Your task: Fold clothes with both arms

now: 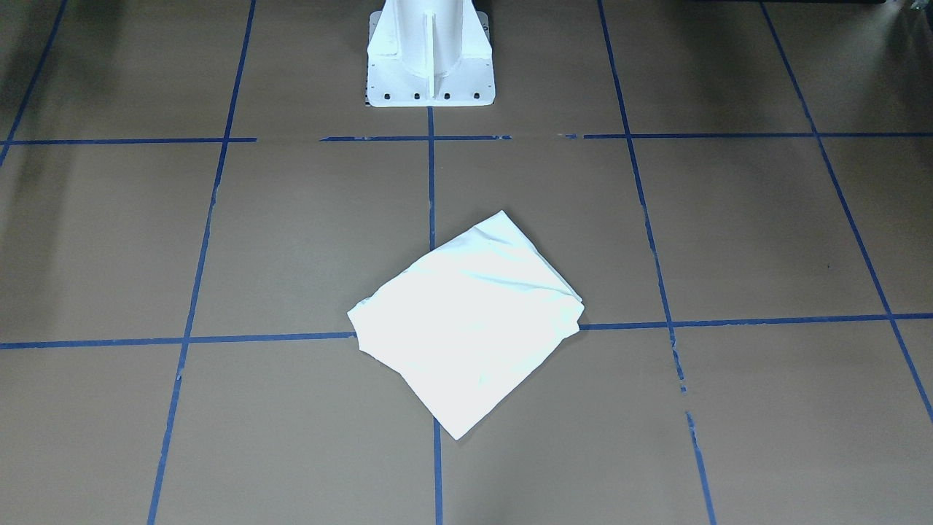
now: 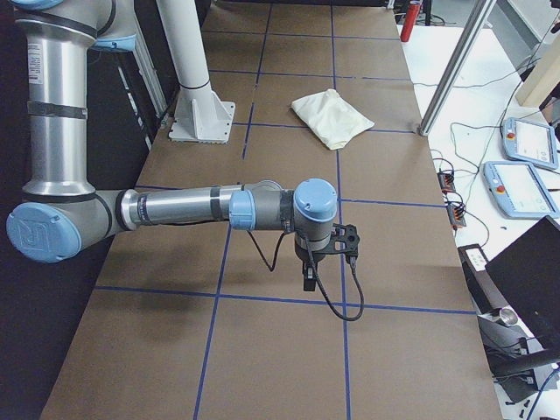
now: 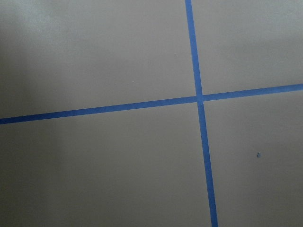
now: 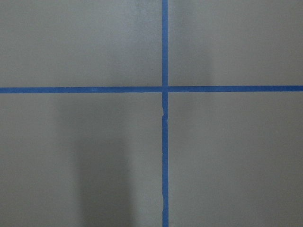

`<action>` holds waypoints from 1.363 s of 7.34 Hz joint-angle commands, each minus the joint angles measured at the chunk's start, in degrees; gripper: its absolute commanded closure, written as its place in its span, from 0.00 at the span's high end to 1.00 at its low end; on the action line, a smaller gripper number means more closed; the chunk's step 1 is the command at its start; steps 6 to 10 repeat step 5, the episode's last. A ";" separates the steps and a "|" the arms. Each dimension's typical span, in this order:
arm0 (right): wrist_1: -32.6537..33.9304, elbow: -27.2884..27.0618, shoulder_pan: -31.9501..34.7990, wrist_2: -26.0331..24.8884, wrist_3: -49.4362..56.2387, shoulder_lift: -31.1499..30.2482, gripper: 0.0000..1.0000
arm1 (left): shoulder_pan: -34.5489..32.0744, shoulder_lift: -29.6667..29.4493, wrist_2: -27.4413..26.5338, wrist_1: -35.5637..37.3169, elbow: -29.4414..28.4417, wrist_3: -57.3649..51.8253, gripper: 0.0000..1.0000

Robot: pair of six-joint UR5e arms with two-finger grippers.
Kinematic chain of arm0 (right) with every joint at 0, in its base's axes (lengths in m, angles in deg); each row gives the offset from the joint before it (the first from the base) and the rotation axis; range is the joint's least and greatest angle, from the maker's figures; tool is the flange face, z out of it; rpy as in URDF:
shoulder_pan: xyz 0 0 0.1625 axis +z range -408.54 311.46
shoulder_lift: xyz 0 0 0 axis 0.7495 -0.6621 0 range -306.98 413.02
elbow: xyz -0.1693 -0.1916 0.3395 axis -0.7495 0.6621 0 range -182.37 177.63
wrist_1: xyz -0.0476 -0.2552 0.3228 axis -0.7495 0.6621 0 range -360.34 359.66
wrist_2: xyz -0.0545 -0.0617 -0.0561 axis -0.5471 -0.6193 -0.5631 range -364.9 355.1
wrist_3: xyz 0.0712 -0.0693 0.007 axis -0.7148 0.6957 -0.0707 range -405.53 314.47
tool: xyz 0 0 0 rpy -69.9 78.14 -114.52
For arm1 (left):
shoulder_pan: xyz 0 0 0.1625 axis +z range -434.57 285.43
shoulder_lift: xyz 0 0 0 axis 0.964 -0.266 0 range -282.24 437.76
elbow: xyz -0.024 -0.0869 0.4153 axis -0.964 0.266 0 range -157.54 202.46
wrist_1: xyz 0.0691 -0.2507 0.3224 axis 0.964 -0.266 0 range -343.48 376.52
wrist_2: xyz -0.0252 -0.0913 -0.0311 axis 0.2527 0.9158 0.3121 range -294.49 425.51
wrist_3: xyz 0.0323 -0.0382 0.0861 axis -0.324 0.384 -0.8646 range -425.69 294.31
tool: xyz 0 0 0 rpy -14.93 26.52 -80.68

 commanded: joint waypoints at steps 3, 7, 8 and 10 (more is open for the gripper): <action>0.00 0.15 -0.02 0.42 0.07 -0.18 1.00 | 0.00 -0.06 0.02 0.00 0.03 0.01 1.00; -0.09 0.85 -0.02 0.51 0.07 -0.18 1.00 | 0.00 -0.32 0.02 0.00 0.21 0.01 1.00; -0.09 0.85 -0.02 0.51 0.07 -0.18 1.00 | 0.00 -0.32 0.02 0.00 0.21 0.01 1.00; -0.09 0.85 -0.02 0.51 0.07 -0.18 1.00 | 0.00 -0.32 0.02 0.00 0.21 0.01 1.00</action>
